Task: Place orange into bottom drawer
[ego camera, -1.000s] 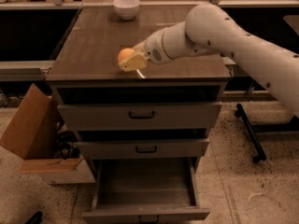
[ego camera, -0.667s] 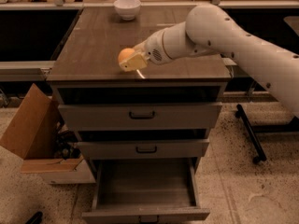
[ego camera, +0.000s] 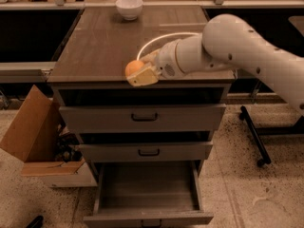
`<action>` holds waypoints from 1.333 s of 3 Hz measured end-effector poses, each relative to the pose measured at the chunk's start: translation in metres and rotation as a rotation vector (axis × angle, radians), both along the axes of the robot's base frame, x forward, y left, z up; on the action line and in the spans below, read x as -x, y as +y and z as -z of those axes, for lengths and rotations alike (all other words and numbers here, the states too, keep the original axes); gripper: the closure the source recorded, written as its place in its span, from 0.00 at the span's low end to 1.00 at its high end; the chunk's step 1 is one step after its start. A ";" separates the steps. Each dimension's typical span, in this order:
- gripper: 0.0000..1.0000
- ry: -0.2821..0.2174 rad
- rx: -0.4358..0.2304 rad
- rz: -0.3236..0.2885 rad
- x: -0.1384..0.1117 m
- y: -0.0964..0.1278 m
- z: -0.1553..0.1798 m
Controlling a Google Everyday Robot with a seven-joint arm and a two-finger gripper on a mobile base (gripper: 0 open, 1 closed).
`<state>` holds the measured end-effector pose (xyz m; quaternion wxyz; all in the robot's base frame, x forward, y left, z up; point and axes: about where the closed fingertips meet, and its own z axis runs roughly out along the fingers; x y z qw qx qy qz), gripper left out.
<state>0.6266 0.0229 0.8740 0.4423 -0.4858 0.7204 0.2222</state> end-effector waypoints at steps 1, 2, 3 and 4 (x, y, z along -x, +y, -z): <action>1.00 -0.013 -0.036 0.004 0.030 -0.009 0.022; 1.00 0.006 -0.111 0.042 0.061 -0.024 0.077; 1.00 0.040 -0.177 0.061 0.074 -0.028 0.108; 1.00 0.045 -0.183 0.063 0.075 -0.030 0.112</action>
Offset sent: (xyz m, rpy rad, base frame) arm -0.0840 -0.0454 -0.1229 0.1582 0.0130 -0.0896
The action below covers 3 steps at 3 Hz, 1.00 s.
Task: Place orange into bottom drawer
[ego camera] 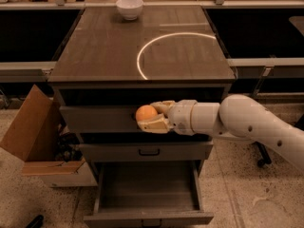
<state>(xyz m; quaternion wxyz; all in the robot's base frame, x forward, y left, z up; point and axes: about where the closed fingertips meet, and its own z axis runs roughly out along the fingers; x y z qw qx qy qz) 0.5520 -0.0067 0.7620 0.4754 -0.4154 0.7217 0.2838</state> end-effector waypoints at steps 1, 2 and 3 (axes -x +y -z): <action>1.00 0.021 0.033 -0.038 0.005 0.005 0.027; 1.00 0.068 0.064 -0.092 0.018 0.011 0.075; 1.00 0.137 0.057 -0.124 0.036 0.019 0.140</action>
Offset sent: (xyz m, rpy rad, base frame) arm -0.0326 0.0136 -0.1335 -0.1038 0.1245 0.1500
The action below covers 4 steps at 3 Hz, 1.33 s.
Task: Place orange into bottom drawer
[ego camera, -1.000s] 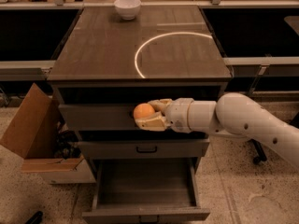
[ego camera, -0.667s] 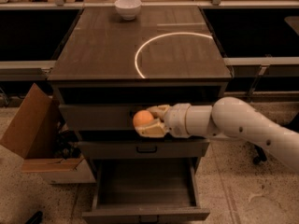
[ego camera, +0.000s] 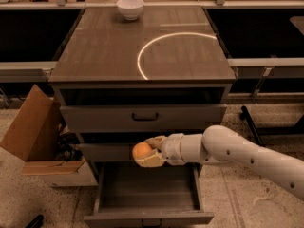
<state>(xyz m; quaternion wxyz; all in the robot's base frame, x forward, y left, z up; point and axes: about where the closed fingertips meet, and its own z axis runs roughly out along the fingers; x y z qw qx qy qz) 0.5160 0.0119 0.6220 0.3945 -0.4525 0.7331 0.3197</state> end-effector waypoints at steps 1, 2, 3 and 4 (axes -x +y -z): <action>1.00 0.092 -0.022 0.001 0.019 0.007 0.072; 1.00 0.096 -0.021 0.003 0.017 0.006 0.079; 1.00 0.117 -0.013 0.020 0.010 0.002 0.122; 1.00 0.144 -0.008 0.037 0.001 -0.006 0.178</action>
Offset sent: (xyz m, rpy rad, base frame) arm -0.0158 0.0050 -0.0617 0.0136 0.0760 -0.0006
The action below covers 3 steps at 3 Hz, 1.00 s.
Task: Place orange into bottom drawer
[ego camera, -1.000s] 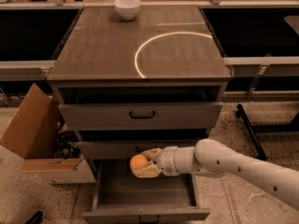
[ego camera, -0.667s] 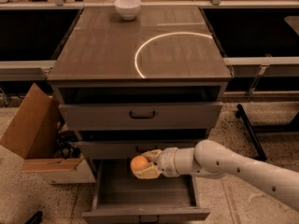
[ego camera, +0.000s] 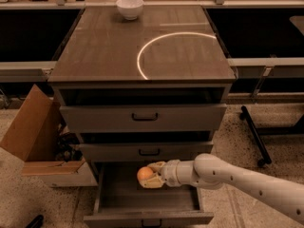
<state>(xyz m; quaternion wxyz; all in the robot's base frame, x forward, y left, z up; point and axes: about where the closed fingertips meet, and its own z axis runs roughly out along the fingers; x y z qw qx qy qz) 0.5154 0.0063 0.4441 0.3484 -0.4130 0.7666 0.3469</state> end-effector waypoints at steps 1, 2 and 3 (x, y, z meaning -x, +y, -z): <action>1.00 0.032 -0.007 0.006 -0.005 -0.003 0.050; 1.00 0.093 -0.028 0.020 -0.006 -0.005 0.103; 1.00 0.093 -0.027 0.018 -0.006 -0.005 0.104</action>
Offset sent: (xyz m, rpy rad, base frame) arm 0.0076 -0.0128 -0.1523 0.0399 0.1476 -0.0329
